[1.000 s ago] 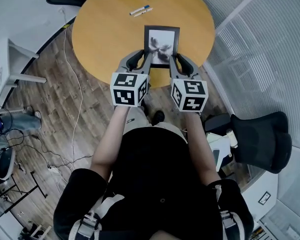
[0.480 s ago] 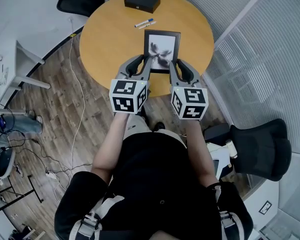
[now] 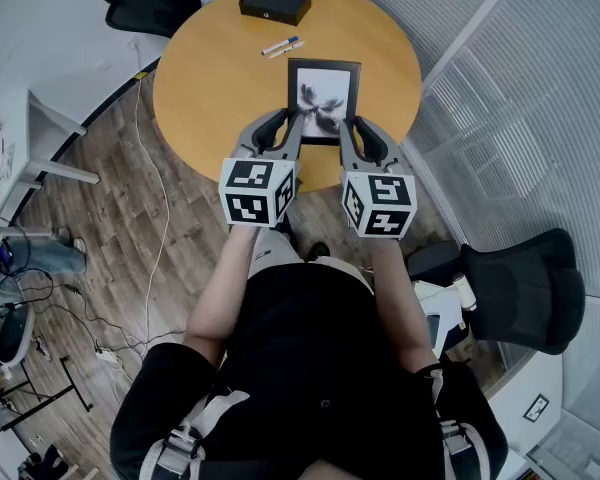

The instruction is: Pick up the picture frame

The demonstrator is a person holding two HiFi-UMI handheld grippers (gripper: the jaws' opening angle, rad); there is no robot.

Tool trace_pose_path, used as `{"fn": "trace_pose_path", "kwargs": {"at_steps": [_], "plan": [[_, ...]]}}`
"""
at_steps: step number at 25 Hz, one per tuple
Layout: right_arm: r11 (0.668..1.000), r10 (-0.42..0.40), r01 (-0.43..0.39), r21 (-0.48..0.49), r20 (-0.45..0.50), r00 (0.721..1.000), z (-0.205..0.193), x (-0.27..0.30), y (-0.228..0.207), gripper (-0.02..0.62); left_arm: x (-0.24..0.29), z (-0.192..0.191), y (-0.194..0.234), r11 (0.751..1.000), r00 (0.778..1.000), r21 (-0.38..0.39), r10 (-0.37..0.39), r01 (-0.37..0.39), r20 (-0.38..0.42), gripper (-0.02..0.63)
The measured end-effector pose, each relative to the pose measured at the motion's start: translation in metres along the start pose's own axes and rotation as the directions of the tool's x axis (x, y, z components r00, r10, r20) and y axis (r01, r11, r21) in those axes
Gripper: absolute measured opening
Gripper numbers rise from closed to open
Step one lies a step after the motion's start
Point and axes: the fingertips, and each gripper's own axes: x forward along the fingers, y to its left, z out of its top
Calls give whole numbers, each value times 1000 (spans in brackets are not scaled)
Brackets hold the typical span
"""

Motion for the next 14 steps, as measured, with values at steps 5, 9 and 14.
{"fn": "trace_pose_path", "kwargs": {"at_steps": [5, 9, 14], "plan": [[1000, -2, 2, -3, 1, 1000, 0, -2, 1, 94, -1, 0, 0, 1000, 1000, 2, -3, 3, -1, 95], [1000, -4, 4, -5, -3, 1000, -1, -3, 2, 94, -2, -1, -1, 1000, 1000, 2, -7, 7, -2, 95], [1000, -6, 6, -9, -4, 1000, -5, -6, 3, 94, -5, -5, -2, 1000, 1000, 2, -7, 7, -3, 95]]}}
